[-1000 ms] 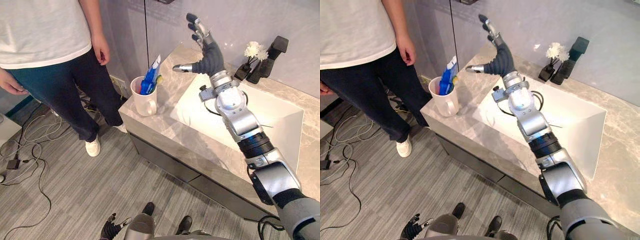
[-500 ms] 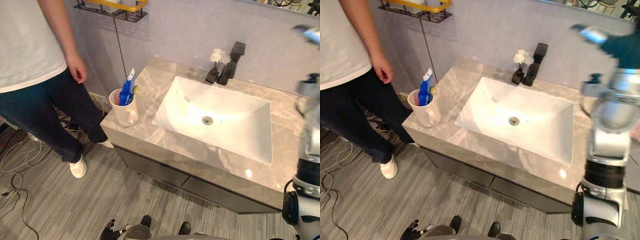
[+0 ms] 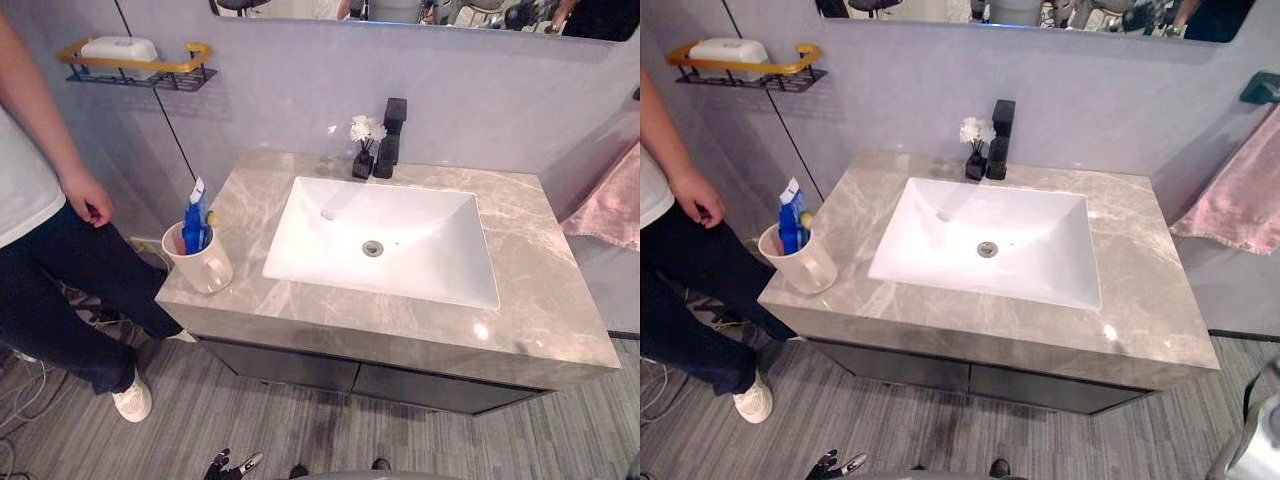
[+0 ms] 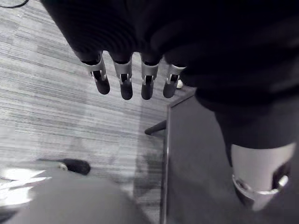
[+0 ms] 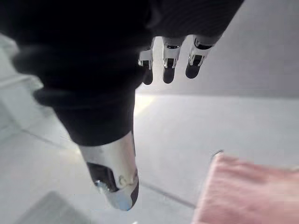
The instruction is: Organize washtable
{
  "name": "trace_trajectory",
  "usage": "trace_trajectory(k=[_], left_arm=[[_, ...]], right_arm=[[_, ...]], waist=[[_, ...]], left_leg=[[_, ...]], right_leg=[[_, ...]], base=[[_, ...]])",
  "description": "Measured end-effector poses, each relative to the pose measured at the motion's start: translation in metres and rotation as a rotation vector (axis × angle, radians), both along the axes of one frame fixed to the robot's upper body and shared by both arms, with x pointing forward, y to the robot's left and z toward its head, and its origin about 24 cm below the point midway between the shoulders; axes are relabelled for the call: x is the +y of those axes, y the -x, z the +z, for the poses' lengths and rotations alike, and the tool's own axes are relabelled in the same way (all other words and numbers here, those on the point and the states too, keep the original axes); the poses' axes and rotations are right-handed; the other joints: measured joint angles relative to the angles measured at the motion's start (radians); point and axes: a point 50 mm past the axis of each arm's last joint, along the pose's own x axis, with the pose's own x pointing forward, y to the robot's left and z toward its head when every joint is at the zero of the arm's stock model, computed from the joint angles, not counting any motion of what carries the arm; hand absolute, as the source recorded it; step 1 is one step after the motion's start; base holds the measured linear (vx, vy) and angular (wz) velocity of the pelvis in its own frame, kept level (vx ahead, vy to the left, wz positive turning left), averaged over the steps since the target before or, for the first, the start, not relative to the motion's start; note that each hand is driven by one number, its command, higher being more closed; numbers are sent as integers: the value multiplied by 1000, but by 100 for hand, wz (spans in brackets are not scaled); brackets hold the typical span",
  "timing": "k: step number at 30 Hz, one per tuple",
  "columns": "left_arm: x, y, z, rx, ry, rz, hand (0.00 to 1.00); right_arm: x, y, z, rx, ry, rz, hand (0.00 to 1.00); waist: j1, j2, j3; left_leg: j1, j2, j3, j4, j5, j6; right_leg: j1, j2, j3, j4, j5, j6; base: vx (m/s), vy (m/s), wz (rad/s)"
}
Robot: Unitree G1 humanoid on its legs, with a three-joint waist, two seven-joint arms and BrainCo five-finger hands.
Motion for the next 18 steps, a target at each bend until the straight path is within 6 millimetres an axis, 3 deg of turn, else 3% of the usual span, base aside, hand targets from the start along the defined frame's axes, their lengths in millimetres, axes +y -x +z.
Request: trace_trajectory(k=[4,7,10,13,18], left_arm=[[-3,-9,2,-32,3,1,0],[-6,-20,4,-60,15,2,0],[-23,-28,3,-75,70,16,0],[-32,-33,2,-73,94,7,0],[-36,-34,1,-65,101,-20,0]], right_arm=[[12,2,-52,64,-248,27,0],[31,8,-107,162,-487,73,0],[82,21,-174,320,-828,192,0],[105,29,-197,393,-979,264,0],[123,27,-208,499,-1023,399,0]], waist=[[-1,1,0],[0,-1,1],[-2,2,1],[-1,13,1],[2,10,2]], left_leg=[[9,-3,26,28,-36,13],[10,-4,52,32,-42,12],[14,-7,55,28,-39,15],[27,-11,55,19,-39,14],[45,-16,52,17,-39,13]], right_leg=[[16,-7,11,21,-26,2],[14,-17,8,26,-25,3],[18,-24,-2,27,-16,9],[30,-30,-8,27,-21,18],[52,-36,-22,22,-27,27]], base=[[-52,37,-13],[-20,42,-12],[21,19,1],[58,32,7],[58,26,8]])
